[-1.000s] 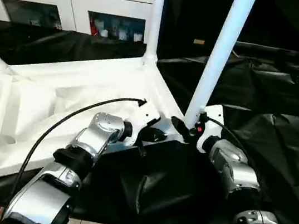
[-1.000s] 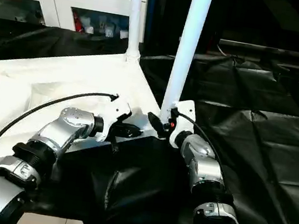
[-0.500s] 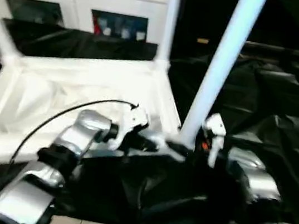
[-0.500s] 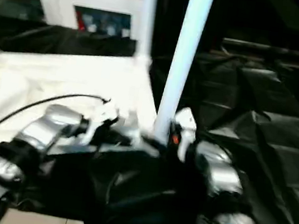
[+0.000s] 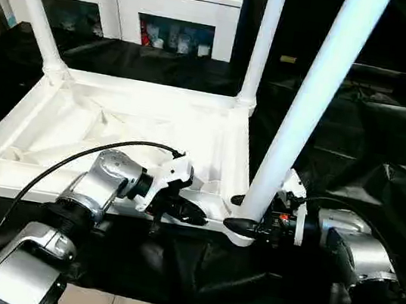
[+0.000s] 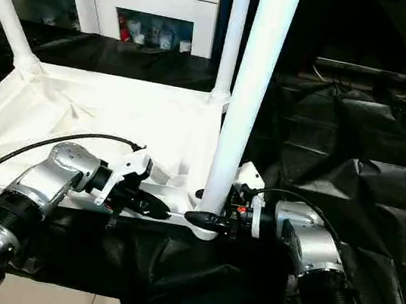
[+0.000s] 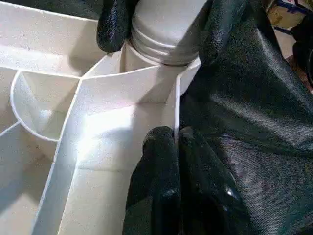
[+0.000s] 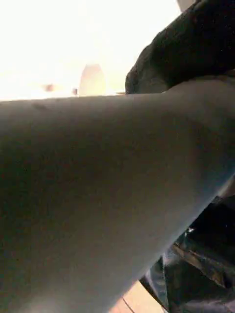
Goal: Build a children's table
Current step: Rotate leg to tighten
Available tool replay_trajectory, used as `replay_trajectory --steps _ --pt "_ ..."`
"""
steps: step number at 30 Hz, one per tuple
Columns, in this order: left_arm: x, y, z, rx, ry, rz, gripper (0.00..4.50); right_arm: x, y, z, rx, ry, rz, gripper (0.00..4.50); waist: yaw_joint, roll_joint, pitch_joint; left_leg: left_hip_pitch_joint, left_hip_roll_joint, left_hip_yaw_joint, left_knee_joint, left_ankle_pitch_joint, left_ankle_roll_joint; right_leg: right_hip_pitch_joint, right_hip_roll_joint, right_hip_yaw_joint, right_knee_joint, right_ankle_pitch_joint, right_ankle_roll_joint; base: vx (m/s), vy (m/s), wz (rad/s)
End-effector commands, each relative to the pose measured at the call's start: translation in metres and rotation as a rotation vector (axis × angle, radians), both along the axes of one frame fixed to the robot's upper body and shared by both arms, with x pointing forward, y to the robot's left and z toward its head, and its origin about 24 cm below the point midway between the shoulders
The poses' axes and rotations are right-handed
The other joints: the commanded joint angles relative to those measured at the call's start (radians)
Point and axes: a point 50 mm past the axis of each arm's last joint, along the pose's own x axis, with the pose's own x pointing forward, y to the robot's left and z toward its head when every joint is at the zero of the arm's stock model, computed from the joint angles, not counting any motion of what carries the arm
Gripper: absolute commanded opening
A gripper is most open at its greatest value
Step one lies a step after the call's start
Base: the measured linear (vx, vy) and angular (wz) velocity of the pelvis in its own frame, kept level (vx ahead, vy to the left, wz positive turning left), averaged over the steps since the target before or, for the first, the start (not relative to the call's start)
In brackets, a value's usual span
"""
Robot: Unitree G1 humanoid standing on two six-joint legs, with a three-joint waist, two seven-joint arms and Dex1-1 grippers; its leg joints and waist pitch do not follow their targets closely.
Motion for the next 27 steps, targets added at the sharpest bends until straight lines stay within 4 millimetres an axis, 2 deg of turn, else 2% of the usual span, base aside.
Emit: replay_trajectory --steps 1,5,6,7,8,9,11,13,14,15,17,23,27 --pt "0.007 -0.014 0.01 -0.058 -0.068 0.057 0.0 -0.007 0.015 -0.014 -0.002 0.058 0.013 2.79 -0.003 -0.01 -0.055 0.014 0.026 -0.009 -0.063 -0.234 0.042 0.042 -0.045 0.029 -0.073 -0.17 -0.243 0.0 0.0 0.0" --pt "0.014 -0.018 0.009 -0.048 -0.105 0.136 0.0 0.005 0.017 -0.02 -0.031 0.029 -0.156 2.73 -0.005 -0.011 -0.052 0.017 0.025 -0.01 -0.066 -0.268 0.022 0.038 -0.048 0.03 -0.082 -0.257 -0.22 0.0 0.0 0.0" --pt "0.018 -0.023 0.009 -0.045 -0.121 0.19 0.0 0.013 0.019 -0.025 -0.07 0.01 -0.278 2.7 -0.014 -0.011 -0.048 0.017 0.022 -0.012 -0.069 -0.294 0.004 0.035 -0.049 0.03 -0.089 -0.327 -0.2 0.0 0.0 0.0" --pt "0.021 -0.028 0.008 -0.042 -0.137 0.237 0.0 0.019 0.021 -0.03 -0.099 0.012 -0.386 2.7 -0.019 -0.011 -0.047 0.018 0.021 -0.014 -0.071 -0.302 -0.005 0.034 -0.049 0.03 -0.091 -0.35 -0.193 0.0 0.0 0.0" --pt "0.022 -0.028 0.008 -0.042 -0.138 0.24 0.0 0.019 0.021 -0.03 -0.1 0.012 -0.392 2.69 -0.023 -0.011 -0.047 0.019 0.02 -0.016 -0.072 -0.309 -0.013 0.033 -0.05 0.03 -0.092 -0.374 -0.184 0.0 0.0 0.0" --pt "0.025 -0.033 0.008 -0.04 -0.151 0.284 0.0 0.023 0.023 -0.034 -0.123 0.02 -0.477 2.69 -0.035 -0.01 -0.047 0.017 0.018 -0.021 -0.075 -0.325 -0.024 0.036 -0.049 0.027 -0.097 -0.418 -0.162 0.0 0.0 0.0" --pt "0.026 -0.034 0.007 -0.039 -0.154 0.3 0.0 0.024 0.024 -0.036 -0.131 0.02 -0.499 2.68 -0.037 -0.012 -0.048 0.018 0.019 -0.019 -0.073 -0.327 -0.011 0.034 -0.048 0.03 -0.1 -0.398 -0.159 0.0 0.0 0.0" --pt "0.031 -0.045 0.007 -0.04 -0.175 0.374 0.0 0.028 0.032 -0.043 -0.179 0.032 -0.604 2.68 -0.042 -0.01 -0.048 0.017 0.018 -0.017 -0.073 -0.322 -0.003 0.032 -0.044 0.03 -0.097 -0.361 -0.171 0.0 0.0 0.0" --pt "0.032 -0.047 0.008 -0.041 -0.179 0.385 0.0 0.028 0.034 -0.045 -0.185 0.036 -0.619 2.68 -0.048 -0.009 -0.048 0.018 0.016 -0.017 -0.073 -0.324 -0.01 0.031 -0.043 0.03 -0.097 -0.36 -0.176 0.0 0.0 0.0" --pt "0.032 -0.049 0.008 -0.042 -0.182 0.394 0.0 0.029 0.036 -0.046 -0.191 0.04 -0.631 2.68 -0.047 -0.01 -0.05 0.017 0.016 -0.018 -0.072 -0.32 -0.007 0.034 -0.045 0.029 -0.098 -0.362 -0.173 0.0 0.0 0.0" --pt "0.032 -0.057 0.008 -0.051 -0.184 0.402 0.0 0.03 0.044 -0.048 -0.186 0.038 -0.664 3.23 -0.051 -0.007 -0.049 0.017 0.016 -0.017 -0.072 -0.326 -0.003 0.032 -0.044 0.029 -0.099 -0.359 -0.177 0.0 0.0 0.0" --pt "0.026 -0.061 0.006 -0.08 -0.17 0.343 0.0 0.032 0.049 -0.042 -0.151 0.003 -0.612 3.79 -0.05 -0.007 -0.05 0.015 0.018 -0.017 -0.072 -0.325 0.011 0.035 -0.043 0.03 -0.097 -0.319 -0.183 0.0 0.0 0.0" --pt "0.025 -0.053 0.005 -0.078 -0.167 0.304 0.0 0.03 0.045 -0.033 -0.093 -0.037 -0.484 3.79 -0.049 -0.008 -0.051 0.013 0.018 -0.015 -0.071 -0.318 0.027 0.039 -0.043 0.03 -0.095 -0.293 -0.192 0.0 0.0 0.0"
